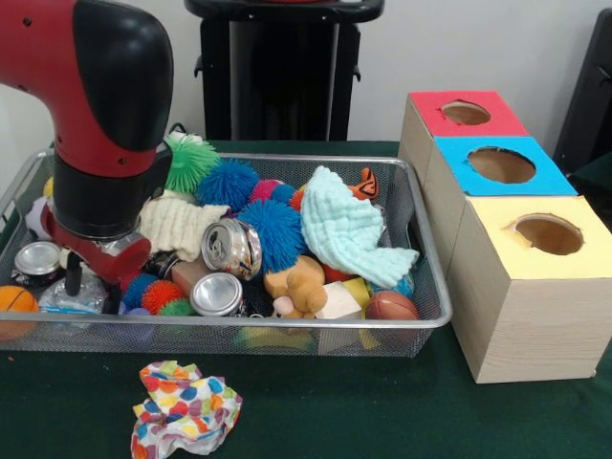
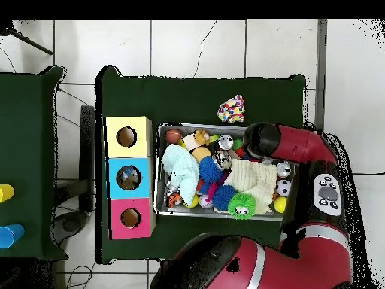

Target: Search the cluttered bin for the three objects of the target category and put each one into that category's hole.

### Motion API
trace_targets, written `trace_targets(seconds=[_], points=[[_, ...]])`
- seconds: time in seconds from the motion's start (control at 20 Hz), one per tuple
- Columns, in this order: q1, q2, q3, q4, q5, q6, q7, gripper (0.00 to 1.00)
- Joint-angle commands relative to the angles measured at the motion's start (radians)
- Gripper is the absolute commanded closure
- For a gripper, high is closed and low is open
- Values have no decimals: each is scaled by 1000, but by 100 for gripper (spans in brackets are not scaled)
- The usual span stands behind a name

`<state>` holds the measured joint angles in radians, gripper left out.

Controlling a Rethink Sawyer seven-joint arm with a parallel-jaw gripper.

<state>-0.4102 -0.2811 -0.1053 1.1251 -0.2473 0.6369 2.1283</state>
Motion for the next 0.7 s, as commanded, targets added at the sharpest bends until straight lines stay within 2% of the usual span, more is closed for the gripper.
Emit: trace_targets(seconds=[0.05,0.1,0.3,0.55,0.7], points=[[18,113,45,47,-55,-55,12,0],[21,136,38,37,-61,-101,37,0],[9,182,36,12,-63,-171,50,0],[11,211,14,-9,-54,-171,43,0],[24,197,0,3,-45,-160,48,0]])
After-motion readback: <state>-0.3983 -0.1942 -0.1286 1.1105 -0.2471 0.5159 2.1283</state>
